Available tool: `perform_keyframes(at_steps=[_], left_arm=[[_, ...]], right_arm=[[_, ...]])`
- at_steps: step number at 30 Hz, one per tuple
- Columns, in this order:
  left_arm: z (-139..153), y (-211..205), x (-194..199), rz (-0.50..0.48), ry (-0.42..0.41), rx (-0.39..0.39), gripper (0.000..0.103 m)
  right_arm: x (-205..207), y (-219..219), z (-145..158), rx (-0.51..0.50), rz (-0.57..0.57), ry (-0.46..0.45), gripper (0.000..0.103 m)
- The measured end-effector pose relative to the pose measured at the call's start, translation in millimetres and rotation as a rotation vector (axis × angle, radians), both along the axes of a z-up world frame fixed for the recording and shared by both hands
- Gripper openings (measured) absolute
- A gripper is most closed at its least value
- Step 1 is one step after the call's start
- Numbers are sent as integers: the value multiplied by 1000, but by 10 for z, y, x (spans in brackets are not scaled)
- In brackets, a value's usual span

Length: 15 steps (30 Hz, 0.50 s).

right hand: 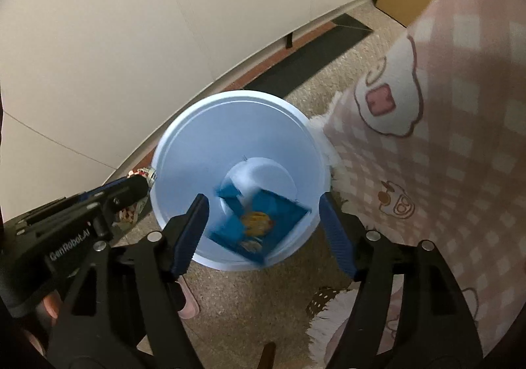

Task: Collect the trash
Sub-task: 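Carry both wrappers to the blue wastebasket and open both grippers to drop them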

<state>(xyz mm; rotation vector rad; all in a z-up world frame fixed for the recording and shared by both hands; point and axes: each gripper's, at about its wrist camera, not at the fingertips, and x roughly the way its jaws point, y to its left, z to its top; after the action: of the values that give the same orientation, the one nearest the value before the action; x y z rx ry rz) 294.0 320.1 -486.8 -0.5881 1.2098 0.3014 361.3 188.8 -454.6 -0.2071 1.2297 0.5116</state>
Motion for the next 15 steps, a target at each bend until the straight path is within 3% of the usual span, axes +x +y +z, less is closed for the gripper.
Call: perform_keyframes(at_steps=[6,11,12,15], left_arm=[[45,-12,80,-15,-15,-19,15],[149,-10,125,-20,-33,-24,20],[166,-2,120,-17,-36,-27,24],[262,17,106,4,-54,-42,55]], right_arm=[[55,-18,-9,14,-12,3,70],[-40,-25,188,19,-7,-18,71],[-48,-32,199,20,-7,-20,71],[-83,-63,276,21,-12,-26,72]])
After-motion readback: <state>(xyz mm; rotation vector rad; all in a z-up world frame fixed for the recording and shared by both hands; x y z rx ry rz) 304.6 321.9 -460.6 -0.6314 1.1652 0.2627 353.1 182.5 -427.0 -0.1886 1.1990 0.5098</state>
